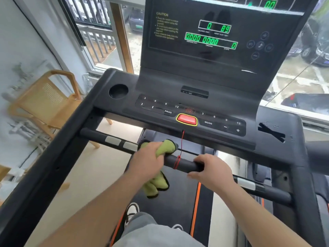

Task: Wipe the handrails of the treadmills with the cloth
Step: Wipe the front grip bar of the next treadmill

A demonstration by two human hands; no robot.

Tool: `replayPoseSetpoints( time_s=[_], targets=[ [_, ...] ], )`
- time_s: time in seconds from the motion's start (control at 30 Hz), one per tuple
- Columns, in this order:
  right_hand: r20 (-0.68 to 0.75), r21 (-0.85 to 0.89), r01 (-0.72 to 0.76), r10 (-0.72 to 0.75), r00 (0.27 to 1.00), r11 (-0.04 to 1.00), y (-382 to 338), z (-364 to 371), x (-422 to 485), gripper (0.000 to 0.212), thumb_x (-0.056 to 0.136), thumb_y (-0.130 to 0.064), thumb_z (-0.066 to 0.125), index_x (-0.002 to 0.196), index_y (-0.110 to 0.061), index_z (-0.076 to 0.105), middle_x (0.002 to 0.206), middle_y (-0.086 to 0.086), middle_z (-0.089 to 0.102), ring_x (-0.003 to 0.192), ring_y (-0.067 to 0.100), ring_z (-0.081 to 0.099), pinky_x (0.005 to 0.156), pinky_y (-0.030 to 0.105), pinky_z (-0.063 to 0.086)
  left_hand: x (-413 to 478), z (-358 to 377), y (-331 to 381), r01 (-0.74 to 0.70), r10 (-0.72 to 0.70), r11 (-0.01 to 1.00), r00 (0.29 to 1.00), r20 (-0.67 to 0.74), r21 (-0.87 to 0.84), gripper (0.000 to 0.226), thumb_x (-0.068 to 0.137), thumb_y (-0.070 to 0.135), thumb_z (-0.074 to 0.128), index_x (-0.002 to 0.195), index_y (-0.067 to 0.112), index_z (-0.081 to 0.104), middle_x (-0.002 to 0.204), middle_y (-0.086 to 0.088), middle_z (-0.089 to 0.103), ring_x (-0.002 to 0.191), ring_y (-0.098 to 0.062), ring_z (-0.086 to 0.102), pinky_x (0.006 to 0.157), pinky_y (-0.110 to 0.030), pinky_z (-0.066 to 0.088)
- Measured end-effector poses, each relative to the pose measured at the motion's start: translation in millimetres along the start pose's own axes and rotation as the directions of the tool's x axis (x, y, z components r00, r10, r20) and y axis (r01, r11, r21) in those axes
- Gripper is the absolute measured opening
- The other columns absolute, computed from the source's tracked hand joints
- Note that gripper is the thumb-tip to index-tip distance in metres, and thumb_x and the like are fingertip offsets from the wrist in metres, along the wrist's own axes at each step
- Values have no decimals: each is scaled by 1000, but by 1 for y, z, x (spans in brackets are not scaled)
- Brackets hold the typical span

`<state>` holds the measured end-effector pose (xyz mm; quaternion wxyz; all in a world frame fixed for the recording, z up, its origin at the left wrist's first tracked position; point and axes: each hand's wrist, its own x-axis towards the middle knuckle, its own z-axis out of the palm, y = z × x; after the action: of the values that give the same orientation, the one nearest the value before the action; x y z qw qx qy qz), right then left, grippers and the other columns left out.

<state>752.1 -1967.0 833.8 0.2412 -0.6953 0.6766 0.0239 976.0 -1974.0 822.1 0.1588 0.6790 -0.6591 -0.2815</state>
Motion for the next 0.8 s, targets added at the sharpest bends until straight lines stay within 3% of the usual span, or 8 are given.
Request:
replayPoseSetpoints(
  time_s=[0.13,0.23,0.37,0.43,0.5,0.57,0.63,0.8],
  targets=[
    [-53,-70,-74,70,996,995,20,-2,-8,65,68,-65,81,123,-36,64,108,-14,64,104,13,59,83,34,57,15,-25,-45,118,-109,987,991,-83,112,20,88,27,43,99,37,56,92,7,58,86,-30,61,74,-43,55],
    [-74,-108,-164,156,985,981,31,-3,-17,49,67,-70,77,100,-36,66,88,-15,62,84,10,61,72,33,58,13,-14,-31,163,-146,982,976,-160,100,17,88,21,45,97,31,55,94,4,58,84,-30,56,70,-40,49],
    [-61,-91,-190,185,981,978,30,-2,-21,35,71,-64,75,89,-35,66,78,-14,60,75,7,59,66,32,59,-9,7,-7,-115,115,993,992,49,7,37,91,20,53,124,36,56,120,13,58,99,-24,58,84,-42,52],
    [-59,-78,-202,198,978,976,31,-2,-21,33,72,-63,72,90,-36,66,77,-15,62,75,7,59,66,31,59,7,-13,-23,-197,193,980,971,143,9,42,90,23,53,128,39,57,118,15,63,103,-20,60,86,-40,53],
    [-68,-61,-217,213,975,974,30,-2,-23,31,73,-61,72,93,-38,66,78,-15,63,76,7,60,67,30,58,26,-28,-37,-94,77,982,991,113,161,28,90,26,50,114,34,61,103,7,67,97,-26,63,78,-39,51],
    [-99,-45,-219,214,972,975,30,1,-24,32,75,-60,74,98,-39,66,79,-16,65,77,7,61,69,29,58,26,-29,-32,76,-69,970,997,-40,232,13,89,24,50,100,25,57,92,0,63,92,-33,63,70,-38,47],
    [-112,-43,-219,213,971,975,28,3,-25,34,77,-58,75,104,-39,65,82,-16,66,79,8,62,71,28,58,9,-11,-5,92,-84,978,995,-53,188,13,90,20,52,103,22,54,101,-3,59,95,-36,61,72,-42,50],
    [-114,-40,-214,209,971,976,31,3,-29,36,80,-61,74,109,-40,68,87,-15,68,84,10,63,72,27,55,-9,-2,3,-207,160,950,966,204,235,47,91,19,53,135,34,44,142,9,46,105,-34,63,85,-48,55]
  ],
)
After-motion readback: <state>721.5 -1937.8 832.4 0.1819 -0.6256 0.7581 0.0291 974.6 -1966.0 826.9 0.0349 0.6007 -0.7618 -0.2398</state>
